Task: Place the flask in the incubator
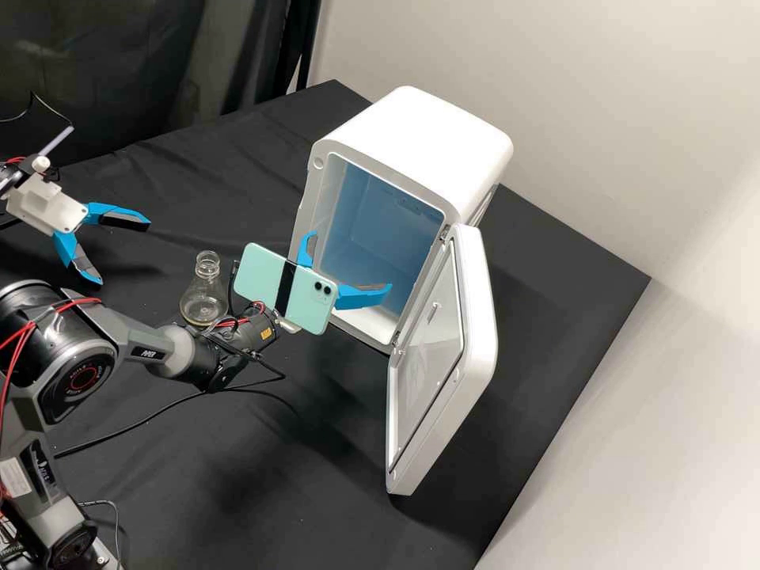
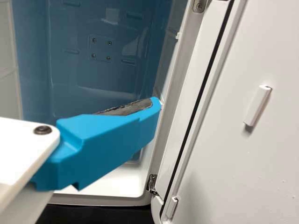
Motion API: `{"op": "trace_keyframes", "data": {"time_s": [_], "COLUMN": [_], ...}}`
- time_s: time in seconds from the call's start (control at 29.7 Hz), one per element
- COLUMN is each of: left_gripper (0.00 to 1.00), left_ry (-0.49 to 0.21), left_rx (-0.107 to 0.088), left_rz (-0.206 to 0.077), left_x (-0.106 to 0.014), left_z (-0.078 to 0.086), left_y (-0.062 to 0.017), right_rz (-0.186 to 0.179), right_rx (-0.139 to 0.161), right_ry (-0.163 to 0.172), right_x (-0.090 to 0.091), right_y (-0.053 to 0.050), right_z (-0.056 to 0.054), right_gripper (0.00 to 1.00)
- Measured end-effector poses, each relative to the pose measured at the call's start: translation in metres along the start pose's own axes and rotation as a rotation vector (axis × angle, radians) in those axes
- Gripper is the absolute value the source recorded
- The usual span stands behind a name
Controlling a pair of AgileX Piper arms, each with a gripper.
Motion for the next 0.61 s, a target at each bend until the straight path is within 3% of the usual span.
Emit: {"op": "trace_keyframes", "data": {"time_s": [0.17,0.27,0.44,0.61], "left_gripper": [1.00,1.00,1.00,1.00], "left_ry": [-0.027,-0.025,-0.025,-0.016], "left_rx": [0.004,0.022,0.022,0.019], "left_rz": [0.031,0.033,0.033,0.036], "left_x": [-0.004,-0.004,-0.004,-0.004], "left_z": [0.003,0.003,0.003,0.001], "left_y": [0.0034,0.0036,0.0036,0.0040], "right_rz": [0.000,0.000,-0.006,-0.022], "right_rx": [0.000,0.000,0.002,-0.014], "right_ry": [0.000,0.000,0.003,0.046], "right_x": [0.000,0.000,-0.003,-0.018], "right_y": [0.000,0.000,0.000,0.000], "right_z": [0.000,0.000,0.000,0.000], "right_gripper": [1.00,1.00,1.00,1.00]}}
